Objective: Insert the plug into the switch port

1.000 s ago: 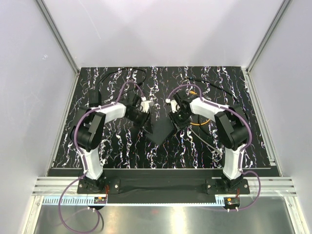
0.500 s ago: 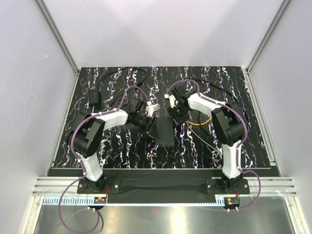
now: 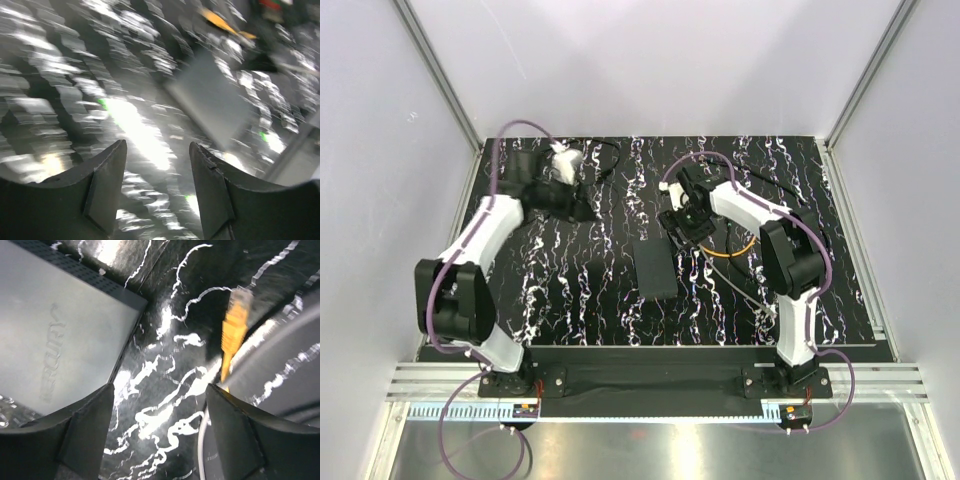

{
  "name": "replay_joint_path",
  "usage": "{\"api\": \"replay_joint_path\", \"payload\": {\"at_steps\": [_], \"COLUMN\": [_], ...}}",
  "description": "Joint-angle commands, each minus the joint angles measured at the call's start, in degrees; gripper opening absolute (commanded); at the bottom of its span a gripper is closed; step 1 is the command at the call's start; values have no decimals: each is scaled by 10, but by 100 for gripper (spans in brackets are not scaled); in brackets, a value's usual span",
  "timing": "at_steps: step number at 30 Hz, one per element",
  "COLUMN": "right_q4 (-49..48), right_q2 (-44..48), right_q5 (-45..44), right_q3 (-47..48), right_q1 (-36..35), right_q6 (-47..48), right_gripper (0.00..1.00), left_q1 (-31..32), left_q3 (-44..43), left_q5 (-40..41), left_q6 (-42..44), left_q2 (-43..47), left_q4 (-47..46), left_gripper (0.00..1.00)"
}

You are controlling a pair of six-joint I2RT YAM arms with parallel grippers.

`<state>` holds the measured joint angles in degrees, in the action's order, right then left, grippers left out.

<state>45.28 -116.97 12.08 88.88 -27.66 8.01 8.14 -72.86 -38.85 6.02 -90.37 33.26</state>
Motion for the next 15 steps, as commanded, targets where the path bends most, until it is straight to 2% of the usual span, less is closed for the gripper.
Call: {"api": "replay_joint_path", "payload": {"at_steps": [1, 6, 11, 15], "right_q4": [22, 32, 46, 56], "right_q2": [66, 76, 81, 89], "right_q5": [21, 30, 50, 59], "right_q3": [33, 43, 59, 66], "right_q1": [3, 4, 4, 4], "right_q6": [5, -15, -30, -30], "right_gripper": [83, 81, 79, 80], "left_q1": [-59, -73, -73, -73], "left_q3": [-54, -106, -228, -294], "left_q5": [71, 142, 217, 244], "left_q6": [92, 87, 51, 45], "left_q2": [-20, -91, -226, -298], "left_q4": [44, -2, -11, 4], "left_gripper": [58, 56, 43, 40]}}
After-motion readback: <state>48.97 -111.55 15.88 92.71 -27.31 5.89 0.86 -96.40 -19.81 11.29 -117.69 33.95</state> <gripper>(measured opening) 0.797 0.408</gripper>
